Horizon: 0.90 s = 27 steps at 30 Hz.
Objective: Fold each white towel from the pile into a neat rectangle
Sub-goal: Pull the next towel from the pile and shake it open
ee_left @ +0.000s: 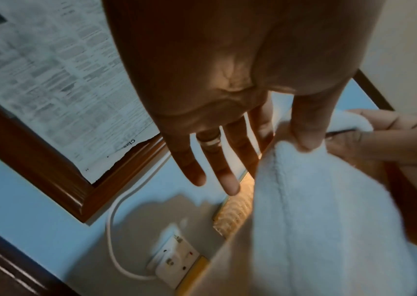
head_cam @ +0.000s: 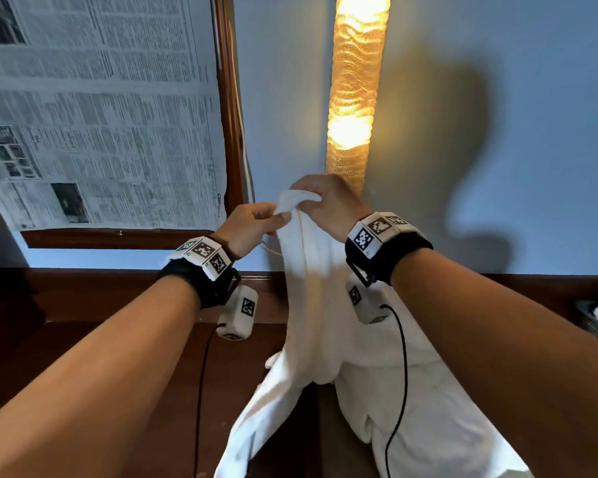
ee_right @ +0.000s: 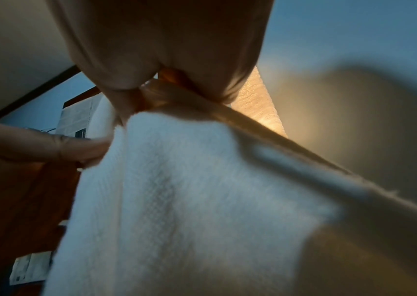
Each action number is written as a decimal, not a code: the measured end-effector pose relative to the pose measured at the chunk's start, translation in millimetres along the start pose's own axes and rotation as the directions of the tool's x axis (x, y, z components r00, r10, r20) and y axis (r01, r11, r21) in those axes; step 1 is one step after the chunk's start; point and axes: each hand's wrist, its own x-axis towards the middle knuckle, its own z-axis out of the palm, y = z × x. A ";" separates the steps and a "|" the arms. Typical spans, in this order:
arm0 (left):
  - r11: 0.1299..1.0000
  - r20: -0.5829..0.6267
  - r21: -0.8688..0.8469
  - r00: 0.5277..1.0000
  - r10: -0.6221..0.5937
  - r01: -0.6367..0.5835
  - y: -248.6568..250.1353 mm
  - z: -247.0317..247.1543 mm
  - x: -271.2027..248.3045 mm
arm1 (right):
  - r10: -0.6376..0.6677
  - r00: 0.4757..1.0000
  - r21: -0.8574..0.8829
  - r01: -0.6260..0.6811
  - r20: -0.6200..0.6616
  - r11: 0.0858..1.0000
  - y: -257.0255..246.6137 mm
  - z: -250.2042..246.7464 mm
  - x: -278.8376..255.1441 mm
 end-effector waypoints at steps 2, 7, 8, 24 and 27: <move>0.998 -0.012 -0.054 1.000 -0.028 0.027 -0.8 -6.9 -2.6 | 0.014 0.999 -0.069 -0.016 -0.030 0.997 -10.0 4.3 3.6; 0.976 -0.176 -0.212 0.984 0.007 -0.045 -0.8 -41.3 -17.5 | 0.027 0.989 -0.190 -0.054 -0.144 0.980 -37.3 28.9 1.3; 0.977 -0.168 -0.209 0.986 -0.003 -0.032 -1.4 -50.2 -22.7 | 0.020 0.987 -0.182 -0.049 -0.161 0.982 -45.2 34.1 0.5; 0.974 -0.151 0.104 0.965 0.214 -0.200 -28.2 -228.7 -110.6 | 0.464 0.874 -0.418 -0.479 -0.145 0.772 -66.4 105.1 -87.1; 0.970 -0.112 0.111 0.967 0.230 -0.218 -35.2 -239.0 -119.7 | 0.573 0.774 -0.317 -0.633 -0.268 0.706 -65.3 94.2 -110.6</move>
